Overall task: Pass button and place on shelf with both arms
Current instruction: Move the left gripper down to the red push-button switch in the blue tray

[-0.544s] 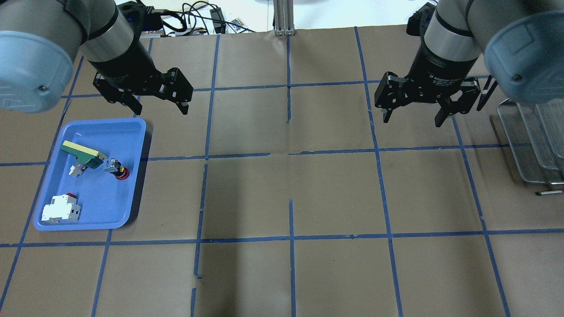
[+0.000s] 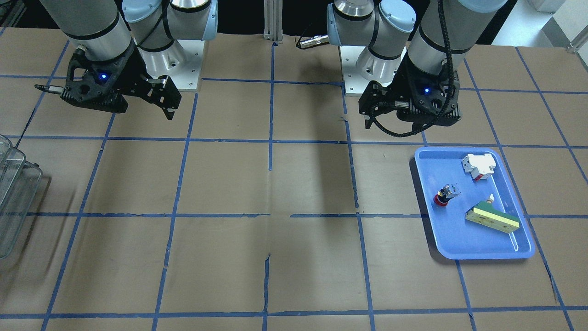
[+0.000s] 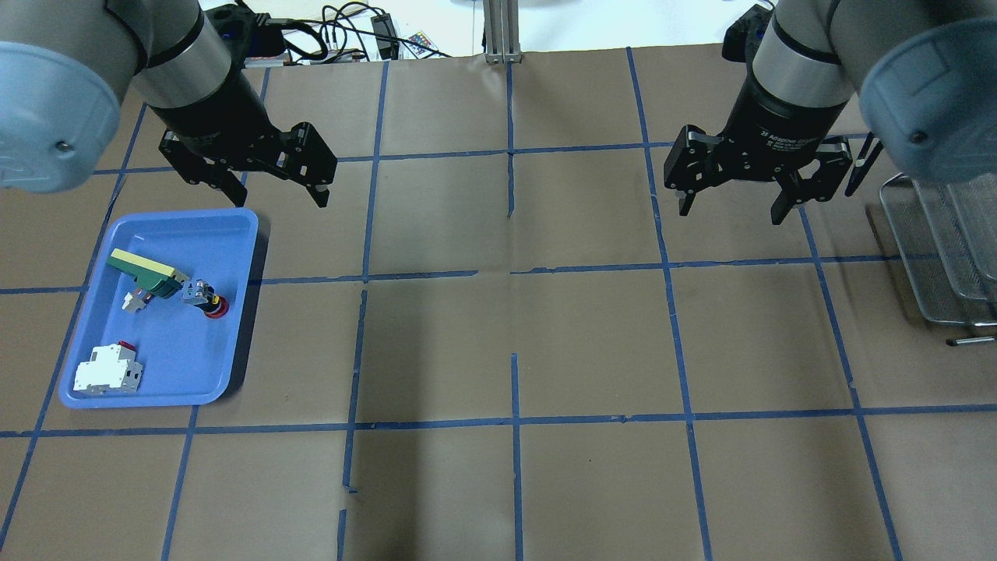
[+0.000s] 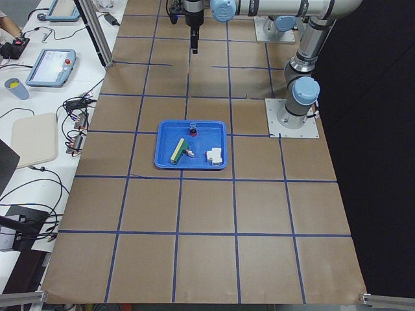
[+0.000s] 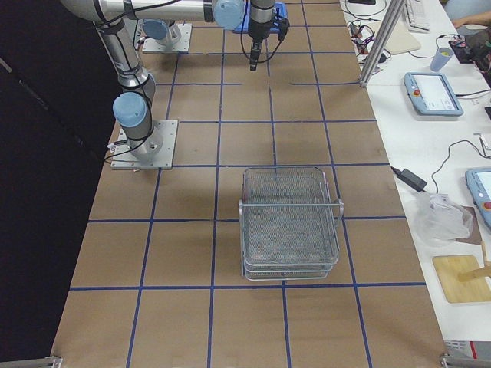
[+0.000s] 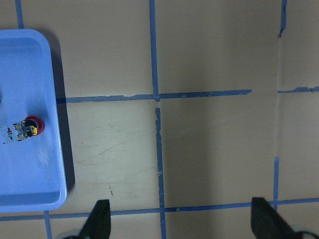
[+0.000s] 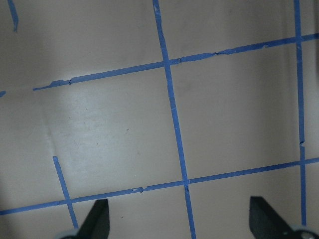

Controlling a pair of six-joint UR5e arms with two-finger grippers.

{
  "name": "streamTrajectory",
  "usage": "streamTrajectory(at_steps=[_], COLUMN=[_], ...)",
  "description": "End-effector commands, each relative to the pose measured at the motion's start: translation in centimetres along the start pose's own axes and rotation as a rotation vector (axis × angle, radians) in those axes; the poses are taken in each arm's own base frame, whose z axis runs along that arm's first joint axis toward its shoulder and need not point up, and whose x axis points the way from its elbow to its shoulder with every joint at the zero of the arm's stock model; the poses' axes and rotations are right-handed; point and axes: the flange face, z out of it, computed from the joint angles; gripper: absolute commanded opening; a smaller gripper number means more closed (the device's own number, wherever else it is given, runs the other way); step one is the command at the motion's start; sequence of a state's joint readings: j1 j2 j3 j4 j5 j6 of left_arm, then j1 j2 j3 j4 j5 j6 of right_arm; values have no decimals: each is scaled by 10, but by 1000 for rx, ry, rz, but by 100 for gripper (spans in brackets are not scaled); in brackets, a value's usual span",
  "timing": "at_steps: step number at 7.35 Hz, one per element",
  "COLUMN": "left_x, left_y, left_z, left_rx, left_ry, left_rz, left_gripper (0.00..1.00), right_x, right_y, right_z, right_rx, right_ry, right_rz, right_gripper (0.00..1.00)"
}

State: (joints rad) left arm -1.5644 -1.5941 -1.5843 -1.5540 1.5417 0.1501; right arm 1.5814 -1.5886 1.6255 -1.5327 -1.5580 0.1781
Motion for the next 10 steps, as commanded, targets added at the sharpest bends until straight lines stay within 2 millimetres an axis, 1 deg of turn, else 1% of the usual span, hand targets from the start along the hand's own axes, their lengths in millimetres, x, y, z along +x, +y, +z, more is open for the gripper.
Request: streamTrajectory(at_steps=[1, 2, 3, 4, 6, 7, 8, 9, 10], left_x=[-28, -59, -106, -137, -175, -208, -220, -224, -227], left_y=[-5, -8, -11, -4, 8, 13, 10, 4, -1], left_z=[12, 24, 43, 73, 117, 140, 167, 190, 204], left_rx=[-15, -15, 3, -27, -56, -109, -94, -77, -79], left_ry=[6, 10, 3, 32, 59, 8, -37, -82, -82], left_rz=[246, 373, 481, 631, 960, 1118, 1250, 1303, 1372], left_gripper=[100, 100, 100, 100, 100, 100, 100, 100, 100], right_x=[3, 5, 9, 17, 18, 18, 18, 18, 18], right_y=[3, 3, 1, 2, 3, 4, 3, 3, 3], right_z=[-4, -5, -5, -8, -8, -9, -8, -8, -8], right_rx=[4, 6, 5, 15, 14, 15, 16, 17, 17], right_ry=[-1, -1, 1, 33, 37, 36, 36, 36, 36], right_rz=[6, 10, 19, 29, 29, 29, 29, 27, 27], right_gripper=[100, 100, 100, 100, 100, 100, 100, 100, 100])
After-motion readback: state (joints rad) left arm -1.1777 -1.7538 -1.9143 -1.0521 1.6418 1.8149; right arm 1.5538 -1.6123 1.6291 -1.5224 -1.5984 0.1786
